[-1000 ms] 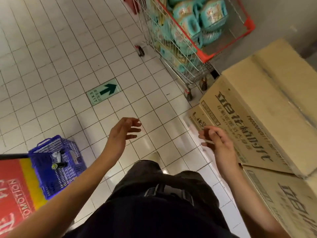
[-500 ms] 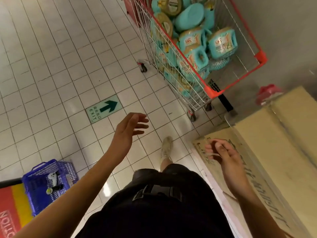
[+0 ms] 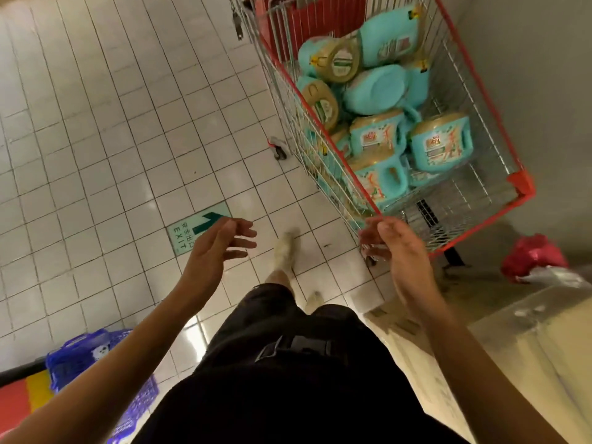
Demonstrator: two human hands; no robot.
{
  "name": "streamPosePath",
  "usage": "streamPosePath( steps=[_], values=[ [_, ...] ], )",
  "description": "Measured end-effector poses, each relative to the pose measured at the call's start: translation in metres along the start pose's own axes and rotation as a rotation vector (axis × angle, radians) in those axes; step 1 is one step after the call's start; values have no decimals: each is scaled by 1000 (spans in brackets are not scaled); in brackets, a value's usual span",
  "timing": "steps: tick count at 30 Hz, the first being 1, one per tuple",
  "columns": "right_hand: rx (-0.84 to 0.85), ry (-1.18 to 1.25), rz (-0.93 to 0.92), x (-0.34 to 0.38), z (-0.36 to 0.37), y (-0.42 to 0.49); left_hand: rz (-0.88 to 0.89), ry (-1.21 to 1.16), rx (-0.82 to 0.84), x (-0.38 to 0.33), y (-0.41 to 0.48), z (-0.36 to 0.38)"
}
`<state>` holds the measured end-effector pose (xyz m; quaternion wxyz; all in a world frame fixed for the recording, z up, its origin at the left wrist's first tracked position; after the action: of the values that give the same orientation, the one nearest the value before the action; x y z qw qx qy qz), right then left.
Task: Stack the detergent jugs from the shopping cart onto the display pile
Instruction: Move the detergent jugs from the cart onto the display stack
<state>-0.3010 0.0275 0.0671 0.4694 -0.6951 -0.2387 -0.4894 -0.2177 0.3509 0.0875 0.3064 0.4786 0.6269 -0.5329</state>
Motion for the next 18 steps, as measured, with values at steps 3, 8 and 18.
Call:
streamPosePath(
  steps=[3,8,18],
  values=[
    [-30,5,30,15,12,40,16,8,49,-22,51,14],
    [-151,13,75,26,13,96,12,52,209,-54,146,58],
    [-312,-69,188,29,-26,189,-38,185,595,-78,253,205]
  ],
)
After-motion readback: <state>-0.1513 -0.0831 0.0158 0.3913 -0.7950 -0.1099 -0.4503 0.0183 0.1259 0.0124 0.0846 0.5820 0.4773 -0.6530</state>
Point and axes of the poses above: each hand's wrist, its own y-axis towards the middle knuckle, its own z-axis out of the palm, x = y × z, the point moved 9 cm from there along y, towards the middle knuckle, and after that the axes turned 9 degrees about -x, right-handed, at the moved point
